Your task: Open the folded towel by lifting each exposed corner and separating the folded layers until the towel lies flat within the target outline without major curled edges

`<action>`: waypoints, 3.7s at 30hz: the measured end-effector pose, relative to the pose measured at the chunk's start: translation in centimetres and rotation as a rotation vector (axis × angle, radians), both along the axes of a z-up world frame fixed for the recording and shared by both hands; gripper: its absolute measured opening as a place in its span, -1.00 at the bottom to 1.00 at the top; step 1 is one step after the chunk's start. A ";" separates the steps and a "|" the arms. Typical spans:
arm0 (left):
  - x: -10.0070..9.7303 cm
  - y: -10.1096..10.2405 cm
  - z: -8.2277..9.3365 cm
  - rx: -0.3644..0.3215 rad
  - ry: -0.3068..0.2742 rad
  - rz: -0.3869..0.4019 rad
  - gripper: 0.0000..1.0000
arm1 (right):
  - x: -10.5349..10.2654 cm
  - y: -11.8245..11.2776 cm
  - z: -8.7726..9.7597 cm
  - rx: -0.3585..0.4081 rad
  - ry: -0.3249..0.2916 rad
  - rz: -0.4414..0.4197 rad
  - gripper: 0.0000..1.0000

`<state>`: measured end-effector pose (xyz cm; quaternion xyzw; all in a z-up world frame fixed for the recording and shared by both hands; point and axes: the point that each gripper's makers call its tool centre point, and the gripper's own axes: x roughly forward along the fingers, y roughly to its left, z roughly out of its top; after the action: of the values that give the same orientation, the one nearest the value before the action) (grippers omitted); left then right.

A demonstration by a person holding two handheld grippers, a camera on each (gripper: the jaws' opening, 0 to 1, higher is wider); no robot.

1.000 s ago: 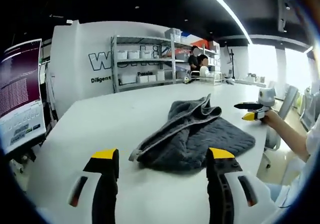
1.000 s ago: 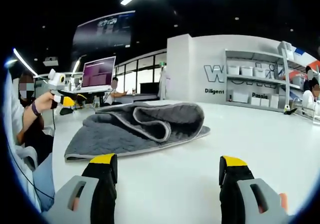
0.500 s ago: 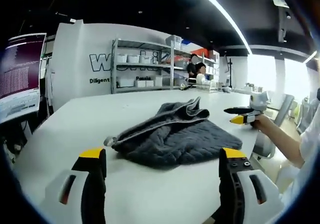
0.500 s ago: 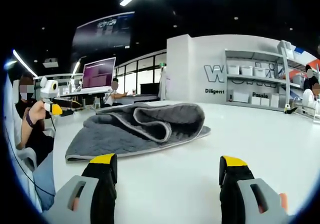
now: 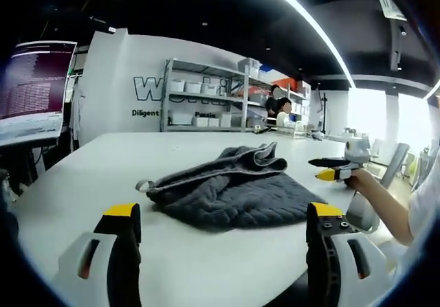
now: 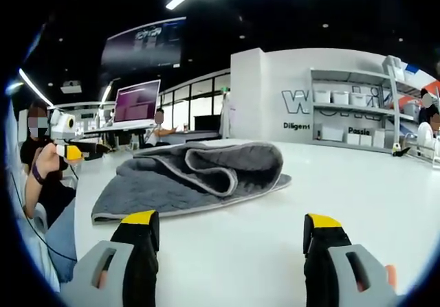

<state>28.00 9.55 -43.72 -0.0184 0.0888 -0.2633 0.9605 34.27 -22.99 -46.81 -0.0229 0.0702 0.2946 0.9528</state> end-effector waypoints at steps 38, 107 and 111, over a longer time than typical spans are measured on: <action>-1.0 -1.2 0.5 0.006 0.008 0.023 0.99 | -0.5 1.0 0.4 0.016 -0.006 0.062 0.99; 0.0 -6.6 -0.3 0.012 -0.022 -0.157 0.94 | -0.4 0.8 -0.3 0.038 0.053 0.063 0.93; -0.1 -7.0 -0.3 -0.001 -0.023 -0.164 0.94 | -0.3 0.8 -0.3 0.043 0.055 0.066 0.94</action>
<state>27.93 2.55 -44.02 -0.0088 0.0789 -0.3413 0.9366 33.92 -22.19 -47.12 0.0034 0.0892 0.3278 0.9405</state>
